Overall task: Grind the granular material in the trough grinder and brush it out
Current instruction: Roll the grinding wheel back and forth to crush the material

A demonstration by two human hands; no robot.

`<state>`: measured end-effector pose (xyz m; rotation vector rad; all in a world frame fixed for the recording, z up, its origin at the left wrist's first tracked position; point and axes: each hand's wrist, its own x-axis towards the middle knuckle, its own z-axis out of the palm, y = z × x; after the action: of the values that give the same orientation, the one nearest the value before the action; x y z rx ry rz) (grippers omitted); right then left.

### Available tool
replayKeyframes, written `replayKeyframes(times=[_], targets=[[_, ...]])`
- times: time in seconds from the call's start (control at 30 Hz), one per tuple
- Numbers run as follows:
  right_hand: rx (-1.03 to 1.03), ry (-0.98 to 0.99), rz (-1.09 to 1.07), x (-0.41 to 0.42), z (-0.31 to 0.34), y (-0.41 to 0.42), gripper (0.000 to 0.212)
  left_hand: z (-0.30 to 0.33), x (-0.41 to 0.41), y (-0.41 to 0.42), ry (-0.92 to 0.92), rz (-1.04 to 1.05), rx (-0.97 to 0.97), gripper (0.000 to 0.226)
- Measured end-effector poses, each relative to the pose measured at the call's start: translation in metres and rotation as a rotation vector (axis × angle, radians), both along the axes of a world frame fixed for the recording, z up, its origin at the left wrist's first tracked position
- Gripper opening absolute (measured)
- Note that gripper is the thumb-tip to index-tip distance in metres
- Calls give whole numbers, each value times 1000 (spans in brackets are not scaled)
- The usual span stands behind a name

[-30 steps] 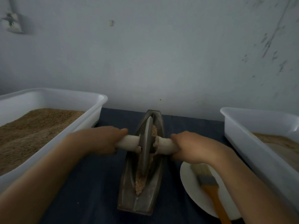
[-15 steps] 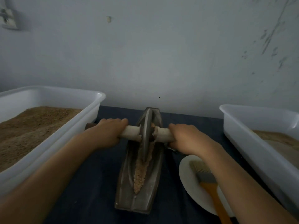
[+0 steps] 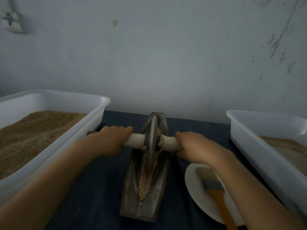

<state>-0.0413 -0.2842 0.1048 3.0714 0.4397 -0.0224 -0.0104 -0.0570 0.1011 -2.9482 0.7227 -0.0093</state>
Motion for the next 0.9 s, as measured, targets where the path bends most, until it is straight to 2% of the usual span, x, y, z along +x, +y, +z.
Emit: replayKeyframes(times=[0.17,0.3,0.43,0.6,0.7,0.8,0.9], targets=[[26,273,39,-28,24,5,27,22,-23,10,320,-19,47,40],[9,279,60,-31,27,6,25,24,-24,12,374,-10,37,39],[28,152,28,-14,15,4,23,10,-12,8,226,-7,-40,30],[-36,-291,32,15,-16,-5,25,-17,11,1,-203,18,-95,28],[-1,-425,17,25,-28,-8,26,-30,17,-6,-379,40,-128,32],[13,-453,18,27,-31,-9,22,-33,19,-7,-428,30,-136,36],[-25,-386,8,23,-25,-8,22,-28,17,-3,-347,10,-131,38]])
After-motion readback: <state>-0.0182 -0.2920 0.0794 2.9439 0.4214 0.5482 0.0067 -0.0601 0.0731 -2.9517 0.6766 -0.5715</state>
